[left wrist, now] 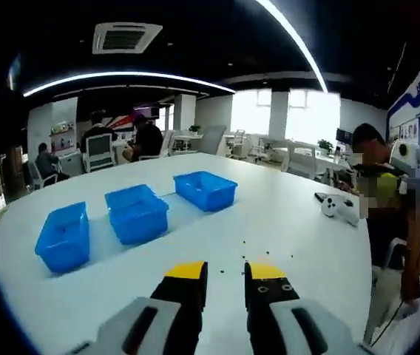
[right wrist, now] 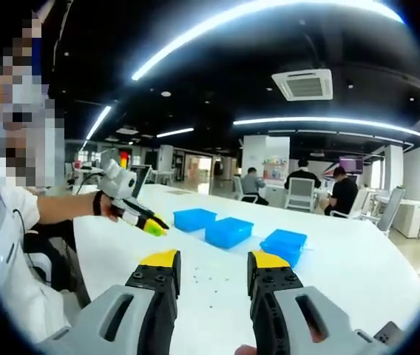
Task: Pick up the resistors one by one and place each resistor into its matching bin, sorting the parts by color and model until every resistor is separated into the correct bin for its type
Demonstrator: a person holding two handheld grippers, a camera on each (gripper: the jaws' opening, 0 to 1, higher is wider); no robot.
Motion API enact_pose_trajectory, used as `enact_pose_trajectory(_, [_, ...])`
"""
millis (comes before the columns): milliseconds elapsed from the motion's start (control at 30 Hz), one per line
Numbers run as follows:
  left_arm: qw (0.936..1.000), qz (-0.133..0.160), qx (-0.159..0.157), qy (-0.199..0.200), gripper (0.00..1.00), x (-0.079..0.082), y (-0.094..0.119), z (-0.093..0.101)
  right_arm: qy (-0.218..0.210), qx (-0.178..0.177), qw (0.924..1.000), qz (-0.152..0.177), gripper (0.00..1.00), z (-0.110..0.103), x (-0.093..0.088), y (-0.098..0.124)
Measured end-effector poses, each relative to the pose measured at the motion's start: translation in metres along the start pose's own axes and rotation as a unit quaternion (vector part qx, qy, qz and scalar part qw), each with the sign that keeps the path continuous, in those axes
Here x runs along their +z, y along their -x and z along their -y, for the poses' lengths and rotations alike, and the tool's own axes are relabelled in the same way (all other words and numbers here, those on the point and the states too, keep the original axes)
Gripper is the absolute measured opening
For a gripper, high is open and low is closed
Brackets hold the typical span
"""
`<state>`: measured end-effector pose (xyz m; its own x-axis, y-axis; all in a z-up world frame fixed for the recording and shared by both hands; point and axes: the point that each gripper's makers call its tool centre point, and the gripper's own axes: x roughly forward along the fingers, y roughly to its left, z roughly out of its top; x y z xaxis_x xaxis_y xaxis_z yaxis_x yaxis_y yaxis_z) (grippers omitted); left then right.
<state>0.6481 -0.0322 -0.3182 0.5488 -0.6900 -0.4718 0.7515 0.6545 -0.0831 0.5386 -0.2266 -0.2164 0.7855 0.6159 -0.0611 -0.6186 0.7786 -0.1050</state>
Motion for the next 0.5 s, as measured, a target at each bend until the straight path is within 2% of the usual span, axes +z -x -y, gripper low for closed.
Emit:
enact_pose_trajectory(100, [0.9982,-0.057,-0.009,-0.013,0.23,-0.016,-0.027,0.003,-0.001,-0.002,1.0,0.002,0.38,0.001,0.001,0.001])
enact_pose_trajectory(167, [0.9962,-0.085,-0.017,-0.01,0.24,-0.023,-0.04,0.003,0.0,-0.001,1.0,0.002,0.38,0.0,0.002,0.001])
enact_pose_trajectory(333, [0.9905,-0.134,-0.02,-0.023,0.26,-0.036,-0.065,0.001,0.0,0.001,1.0,0.005,0.38,-0.001,0.002,0.002])
enact_pose_trajectory(500, [0.9865,-0.161,-0.013,-0.03,0.28,-0.038,-0.083,-0.008,-0.002,-0.002,1.0,0.007,0.38,0.001,0.002,0.004])
